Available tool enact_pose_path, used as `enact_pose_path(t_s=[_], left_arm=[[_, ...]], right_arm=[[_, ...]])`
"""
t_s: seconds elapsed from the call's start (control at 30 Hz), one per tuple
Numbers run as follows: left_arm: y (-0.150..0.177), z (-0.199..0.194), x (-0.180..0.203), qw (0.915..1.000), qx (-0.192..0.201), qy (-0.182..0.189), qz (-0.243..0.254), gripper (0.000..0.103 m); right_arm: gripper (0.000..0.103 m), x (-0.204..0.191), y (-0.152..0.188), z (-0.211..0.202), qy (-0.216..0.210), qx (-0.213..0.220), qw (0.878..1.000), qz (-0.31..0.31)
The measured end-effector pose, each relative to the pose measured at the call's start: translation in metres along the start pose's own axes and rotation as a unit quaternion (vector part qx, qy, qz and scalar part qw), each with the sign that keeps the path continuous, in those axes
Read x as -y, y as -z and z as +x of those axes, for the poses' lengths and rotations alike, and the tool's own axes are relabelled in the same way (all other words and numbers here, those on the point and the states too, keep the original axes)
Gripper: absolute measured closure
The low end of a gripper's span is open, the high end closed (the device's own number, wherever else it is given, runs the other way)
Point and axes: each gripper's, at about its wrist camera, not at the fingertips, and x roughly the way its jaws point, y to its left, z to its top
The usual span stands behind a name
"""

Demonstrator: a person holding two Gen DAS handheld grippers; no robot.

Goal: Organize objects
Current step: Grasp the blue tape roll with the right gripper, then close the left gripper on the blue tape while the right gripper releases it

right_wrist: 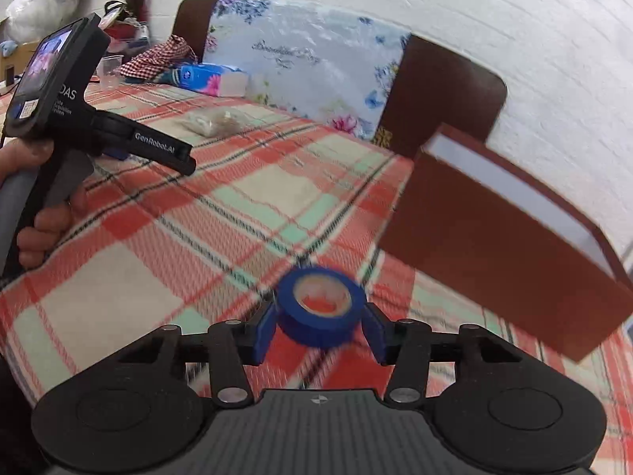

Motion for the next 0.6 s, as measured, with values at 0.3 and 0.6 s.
enact_pose_path(t_s=[0.3, 0.6], left_arm=[[-0.011, -0.039, 0.067, 0.9712, -0.091, 0.22, -0.02, 0.033], [0.013, -0.028, 0.138, 0.96, -0.141, 0.231, 0.07, 0.057]], right_arm=[[0.049, 0.007, 0.016, 0.001, -0.001, -0.003, 0.999, 0.046], [0.047, 0.015, 0.01, 0.02, -0.029, 0.003, 0.997, 0.068]])
